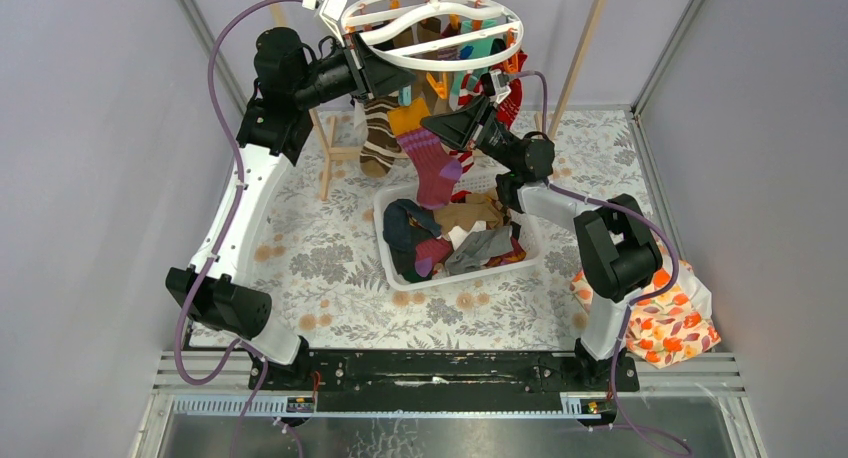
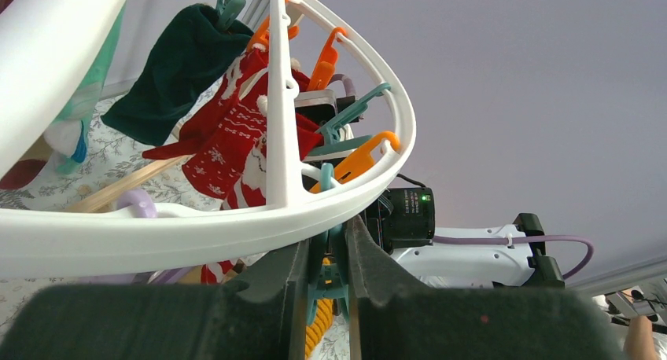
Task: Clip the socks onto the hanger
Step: Clamp the sock onto the hanger.
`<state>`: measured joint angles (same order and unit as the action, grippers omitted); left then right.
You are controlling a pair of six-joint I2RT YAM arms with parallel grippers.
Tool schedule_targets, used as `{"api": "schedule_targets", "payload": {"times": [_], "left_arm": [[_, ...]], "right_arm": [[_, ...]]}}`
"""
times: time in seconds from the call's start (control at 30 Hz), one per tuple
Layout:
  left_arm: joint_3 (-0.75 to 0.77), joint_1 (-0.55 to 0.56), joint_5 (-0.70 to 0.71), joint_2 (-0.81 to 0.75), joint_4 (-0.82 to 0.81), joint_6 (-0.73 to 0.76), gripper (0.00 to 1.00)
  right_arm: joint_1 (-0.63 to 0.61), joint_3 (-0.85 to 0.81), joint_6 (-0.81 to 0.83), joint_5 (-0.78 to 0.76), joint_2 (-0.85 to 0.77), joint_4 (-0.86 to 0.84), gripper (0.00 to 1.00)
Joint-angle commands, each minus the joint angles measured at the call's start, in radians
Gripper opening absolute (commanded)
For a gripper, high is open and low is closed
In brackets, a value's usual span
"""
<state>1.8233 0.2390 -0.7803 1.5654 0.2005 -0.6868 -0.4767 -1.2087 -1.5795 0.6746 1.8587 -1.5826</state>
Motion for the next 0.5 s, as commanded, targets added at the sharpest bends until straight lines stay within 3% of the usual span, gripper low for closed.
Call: {"api": "schedule_targets", "payload": {"times": [0.0,0.47], "left_arm": [[0.000,-0.001,-0.073,-0.023,-0.034,-0.006,0.00],[-0.009,-0.001,-0.071,-0.021,-0.042,-0.016,0.01]], "right_arm": [[0.009,-0.035,-0.005,0.010,-0.057,-0.132,0.00],[0.020,-0.046,-0.005,-0.015,-0.055,-0.133,0.00]]}}
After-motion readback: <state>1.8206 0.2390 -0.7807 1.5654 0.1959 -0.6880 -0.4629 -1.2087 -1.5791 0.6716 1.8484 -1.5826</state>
